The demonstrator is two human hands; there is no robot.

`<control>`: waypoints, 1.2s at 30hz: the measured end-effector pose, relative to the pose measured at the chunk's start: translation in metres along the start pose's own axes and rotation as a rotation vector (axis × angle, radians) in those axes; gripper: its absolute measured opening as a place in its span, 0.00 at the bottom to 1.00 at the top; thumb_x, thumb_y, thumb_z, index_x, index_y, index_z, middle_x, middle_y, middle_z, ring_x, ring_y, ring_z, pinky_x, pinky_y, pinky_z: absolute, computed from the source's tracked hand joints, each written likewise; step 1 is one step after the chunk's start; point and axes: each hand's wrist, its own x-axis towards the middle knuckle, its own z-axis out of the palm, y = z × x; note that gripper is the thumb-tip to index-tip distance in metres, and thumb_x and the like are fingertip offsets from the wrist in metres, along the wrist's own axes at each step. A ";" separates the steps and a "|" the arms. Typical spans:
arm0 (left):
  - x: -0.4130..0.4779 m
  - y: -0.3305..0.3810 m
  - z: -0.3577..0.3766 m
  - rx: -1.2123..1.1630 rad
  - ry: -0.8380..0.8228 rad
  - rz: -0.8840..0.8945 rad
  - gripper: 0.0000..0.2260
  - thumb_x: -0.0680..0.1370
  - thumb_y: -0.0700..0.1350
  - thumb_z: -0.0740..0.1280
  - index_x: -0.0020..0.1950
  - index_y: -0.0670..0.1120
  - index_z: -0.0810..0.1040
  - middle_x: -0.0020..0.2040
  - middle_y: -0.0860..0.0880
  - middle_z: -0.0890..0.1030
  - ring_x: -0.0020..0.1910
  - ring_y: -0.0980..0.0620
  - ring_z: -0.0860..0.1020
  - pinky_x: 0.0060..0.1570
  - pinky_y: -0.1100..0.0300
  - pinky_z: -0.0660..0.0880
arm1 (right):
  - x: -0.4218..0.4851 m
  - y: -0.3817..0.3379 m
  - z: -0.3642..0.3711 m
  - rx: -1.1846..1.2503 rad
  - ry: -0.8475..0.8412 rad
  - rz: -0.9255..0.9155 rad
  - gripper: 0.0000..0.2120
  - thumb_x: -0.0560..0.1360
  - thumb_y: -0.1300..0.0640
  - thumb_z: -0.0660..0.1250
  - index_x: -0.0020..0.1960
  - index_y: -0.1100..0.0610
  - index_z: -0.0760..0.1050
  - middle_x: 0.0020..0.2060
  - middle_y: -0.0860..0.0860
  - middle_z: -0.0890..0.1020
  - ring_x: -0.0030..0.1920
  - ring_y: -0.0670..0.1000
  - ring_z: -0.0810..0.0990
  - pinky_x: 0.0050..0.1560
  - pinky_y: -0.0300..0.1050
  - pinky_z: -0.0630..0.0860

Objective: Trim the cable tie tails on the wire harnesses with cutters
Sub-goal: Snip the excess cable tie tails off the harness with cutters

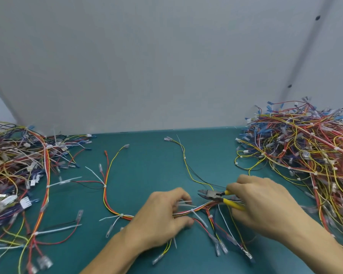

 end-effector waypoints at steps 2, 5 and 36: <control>0.003 0.000 0.005 -0.005 0.032 -0.024 0.13 0.68 0.55 0.75 0.48 0.55 0.78 0.28 0.63 0.71 0.29 0.60 0.67 0.30 0.69 0.62 | 0.001 0.000 0.005 0.011 0.001 0.013 0.13 0.73 0.44 0.56 0.54 0.47 0.70 0.48 0.44 0.72 0.52 0.51 0.75 0.40 0.45 0.62; 0.007 0.002 0.010 -0.012 0.107 -0.006 0.09 0.71 0.56 0.73 0.45 0.53 0.80 0.26 0.63 0.72 0.27 0.61 0.68 0.30 0.69 0.61 | -0.003 0.001 0.012 0.019 0.004 0.016 0.13 0.72 0.43 0.56 0.53 0.48 0.70 0.44 0.45 0.69 0.51 0.50 0.74 0.38 0.44 0.61; 0.016 -0.009 0.011 -0.180 0.098 -0.089 0.09 0.77 0.47 0.67 0.38 0.48 0.76 0.24 0.54 0.62 0.26 0.56 0.60 0.28 0.63 0.57 | -0.004 0.009 0.030 0.061 0.170 -0.273 0.11 0.58 0.55 0.76 0.37 0.49 0.77 0.33 0.45 0.76 0.32 0.52 0.76 0.28 0.46 0.74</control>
